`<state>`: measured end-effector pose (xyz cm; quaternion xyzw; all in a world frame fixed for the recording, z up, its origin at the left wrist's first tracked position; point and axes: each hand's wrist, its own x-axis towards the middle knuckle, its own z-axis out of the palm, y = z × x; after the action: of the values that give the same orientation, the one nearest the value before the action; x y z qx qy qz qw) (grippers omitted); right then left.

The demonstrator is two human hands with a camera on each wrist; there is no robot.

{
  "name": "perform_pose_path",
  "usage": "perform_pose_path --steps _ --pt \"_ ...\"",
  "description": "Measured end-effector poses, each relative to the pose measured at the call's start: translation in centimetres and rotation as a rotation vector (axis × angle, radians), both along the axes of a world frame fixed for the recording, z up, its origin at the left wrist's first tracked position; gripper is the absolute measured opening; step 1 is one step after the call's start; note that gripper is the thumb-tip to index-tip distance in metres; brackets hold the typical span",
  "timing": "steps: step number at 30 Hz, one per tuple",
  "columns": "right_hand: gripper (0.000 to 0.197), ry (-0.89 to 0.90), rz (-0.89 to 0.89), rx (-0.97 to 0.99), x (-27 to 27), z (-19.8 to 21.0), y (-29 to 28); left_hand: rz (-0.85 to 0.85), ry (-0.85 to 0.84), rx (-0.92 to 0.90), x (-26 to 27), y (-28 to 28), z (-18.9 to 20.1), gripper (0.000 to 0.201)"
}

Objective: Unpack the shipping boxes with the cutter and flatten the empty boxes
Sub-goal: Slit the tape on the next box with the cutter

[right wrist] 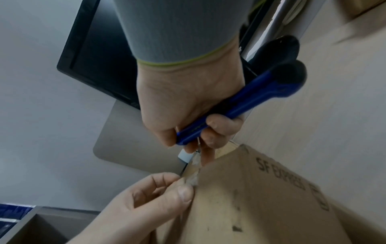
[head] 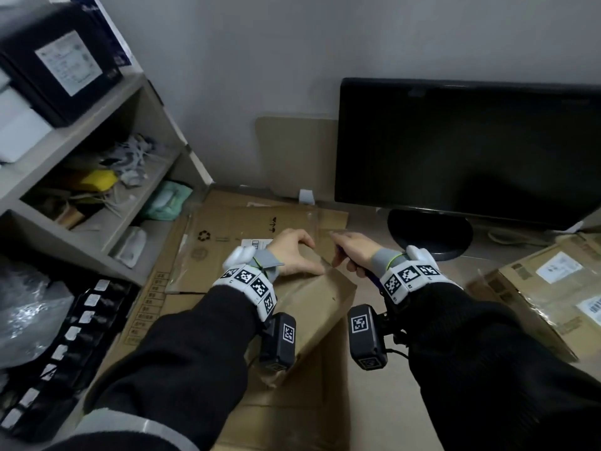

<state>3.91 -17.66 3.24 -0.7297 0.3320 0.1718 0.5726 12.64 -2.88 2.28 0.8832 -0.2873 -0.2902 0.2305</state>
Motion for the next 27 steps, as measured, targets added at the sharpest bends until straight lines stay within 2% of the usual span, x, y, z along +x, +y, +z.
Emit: perform_pose_path --steps 4,9,16,27 --pt "0.032 -0.001 0.079 -0.023 0.7 -0.5 0.3 0.026 -0.014 0.015 -0.1 0.1 -0.3 0.058" --pt "0.013 -0.071 0.164 -0.114 0.5 -1.1 0.5 0.057 -0.023 -0.021 -0.4 0.1 0.1 0.063" --pt "0.021 -0.12 0.252 -0.189 0.7 -1.8 0.6 0.055 -0.015 -0.008 -0.3 -0.1 0.0 0.06" --pt "0.022 -0.147 0.349 -0.317 1.2 -1.4 0.4 0.04 0.018 0.074 -0.1 -0.5 -0.2 0.059"
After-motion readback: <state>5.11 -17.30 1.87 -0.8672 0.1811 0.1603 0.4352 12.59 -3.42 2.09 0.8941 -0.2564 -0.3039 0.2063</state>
